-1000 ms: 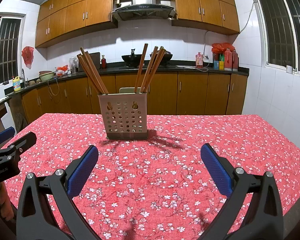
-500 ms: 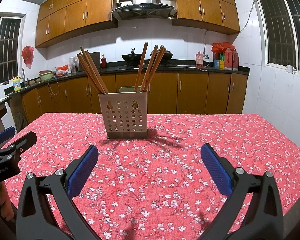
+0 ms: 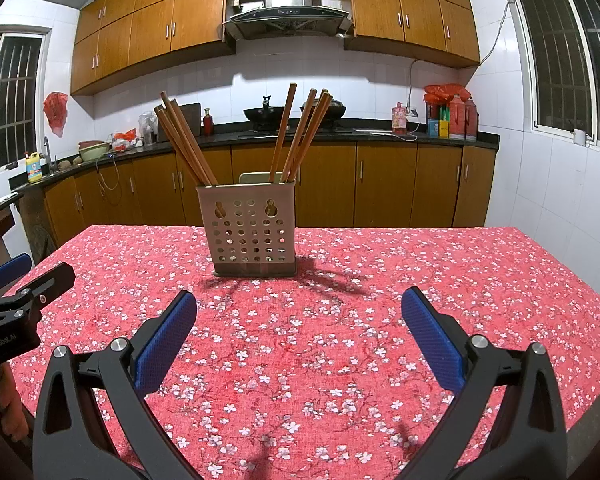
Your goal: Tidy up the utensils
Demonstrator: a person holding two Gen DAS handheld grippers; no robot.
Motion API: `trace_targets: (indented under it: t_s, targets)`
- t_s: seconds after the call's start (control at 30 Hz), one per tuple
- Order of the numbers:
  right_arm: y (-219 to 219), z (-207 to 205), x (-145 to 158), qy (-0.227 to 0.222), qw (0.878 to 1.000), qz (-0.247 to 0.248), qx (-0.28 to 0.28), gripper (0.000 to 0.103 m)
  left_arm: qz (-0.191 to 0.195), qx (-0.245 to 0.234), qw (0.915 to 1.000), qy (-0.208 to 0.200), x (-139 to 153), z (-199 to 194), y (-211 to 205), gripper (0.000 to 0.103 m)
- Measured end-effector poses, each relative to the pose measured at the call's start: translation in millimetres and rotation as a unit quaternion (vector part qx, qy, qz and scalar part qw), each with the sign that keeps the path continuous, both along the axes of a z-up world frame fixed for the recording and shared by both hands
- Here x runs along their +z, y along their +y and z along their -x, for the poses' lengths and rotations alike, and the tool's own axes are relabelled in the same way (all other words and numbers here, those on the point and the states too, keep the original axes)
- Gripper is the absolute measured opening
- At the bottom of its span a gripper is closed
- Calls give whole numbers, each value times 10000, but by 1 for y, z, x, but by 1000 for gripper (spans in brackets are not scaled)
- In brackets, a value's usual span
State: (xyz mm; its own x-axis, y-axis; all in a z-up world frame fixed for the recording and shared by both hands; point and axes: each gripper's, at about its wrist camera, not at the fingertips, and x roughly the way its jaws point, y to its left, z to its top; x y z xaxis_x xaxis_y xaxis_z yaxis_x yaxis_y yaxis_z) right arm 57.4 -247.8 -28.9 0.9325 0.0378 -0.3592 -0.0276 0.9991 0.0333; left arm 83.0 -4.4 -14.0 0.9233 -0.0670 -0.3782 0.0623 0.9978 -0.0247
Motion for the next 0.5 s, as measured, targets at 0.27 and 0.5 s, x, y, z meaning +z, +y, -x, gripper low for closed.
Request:
trace_targets:
  t_s: [0.27, 0.5]
  targets:
    - [0, -1, 1, -2, 10000, -4, -6, 101, -13, 57, 10000, -45, 2, -1, 2, 99]
    - [-1, -1, 1, -1, 10000, -4, -2, 101, 52, 115, 9999, 2, 3, -2, 6, 99]
